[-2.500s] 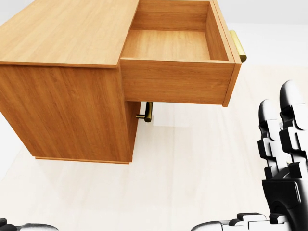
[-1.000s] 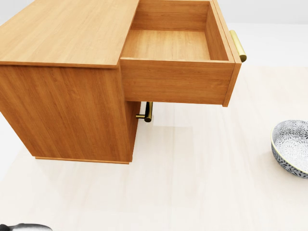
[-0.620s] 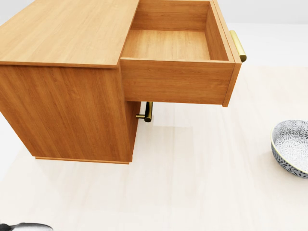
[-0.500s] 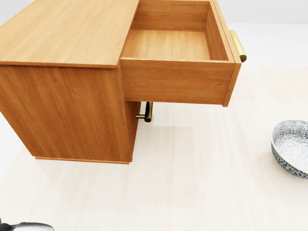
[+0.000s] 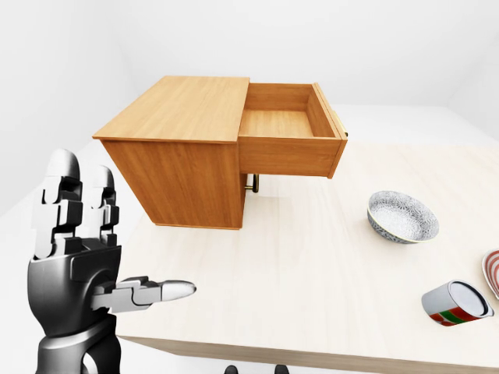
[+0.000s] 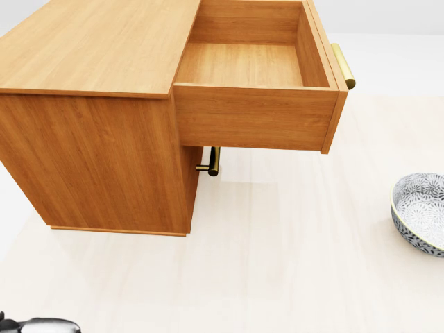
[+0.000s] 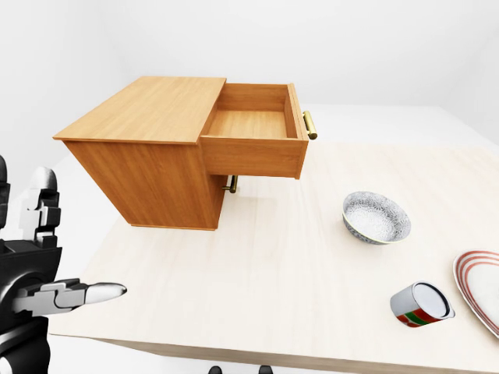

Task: Put the ketchup in the top drawer of the cabinet.

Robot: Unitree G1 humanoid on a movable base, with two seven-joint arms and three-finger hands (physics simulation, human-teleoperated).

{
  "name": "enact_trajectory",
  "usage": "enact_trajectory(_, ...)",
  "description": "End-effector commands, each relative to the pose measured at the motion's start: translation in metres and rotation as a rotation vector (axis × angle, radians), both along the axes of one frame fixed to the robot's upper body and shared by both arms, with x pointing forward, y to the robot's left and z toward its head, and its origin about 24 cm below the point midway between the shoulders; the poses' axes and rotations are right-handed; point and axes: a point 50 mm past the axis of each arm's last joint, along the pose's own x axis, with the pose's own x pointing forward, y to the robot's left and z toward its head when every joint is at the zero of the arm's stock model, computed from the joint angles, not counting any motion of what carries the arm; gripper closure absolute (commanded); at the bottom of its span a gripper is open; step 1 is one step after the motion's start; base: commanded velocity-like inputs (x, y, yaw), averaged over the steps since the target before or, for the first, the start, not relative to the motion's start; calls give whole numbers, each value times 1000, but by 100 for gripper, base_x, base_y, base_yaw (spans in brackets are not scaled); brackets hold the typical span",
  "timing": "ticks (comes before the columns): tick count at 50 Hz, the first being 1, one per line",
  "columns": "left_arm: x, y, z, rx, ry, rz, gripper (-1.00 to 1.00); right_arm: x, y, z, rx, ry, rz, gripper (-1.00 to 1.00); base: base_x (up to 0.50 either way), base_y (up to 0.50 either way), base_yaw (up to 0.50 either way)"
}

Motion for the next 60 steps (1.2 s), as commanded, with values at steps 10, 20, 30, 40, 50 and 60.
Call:
enact_trajectory(10,0,2,1,-4,-8,5,-100,-2,-29,-40,230,92,-52,-100,0,0,0)
enact_trajectory(20,3,0,-2,-3,10,1,-100,-5,-38,-62,343,122,-65,-100,0,0,0)
enact_trajectory(30,3,-1,-3,-3,19,-1,-100,3,-45,-97,498,199,-41,-100,0,0,0)
enact_trajectory(40,4,-2,-7,-4,37,-7,-100,9,-60,-131,658,276,-37,-100,0,0,0)
enact_trajectory(50,5,-2,-7,-3,38,-5,-100,6,-74,-152,764,312,-57,-100,0,0,0)
enact_trajectory(60,5,-2,-6,-3,35,-4,-100,8,-72,-154,755,338,-66,-100,0,0,0)
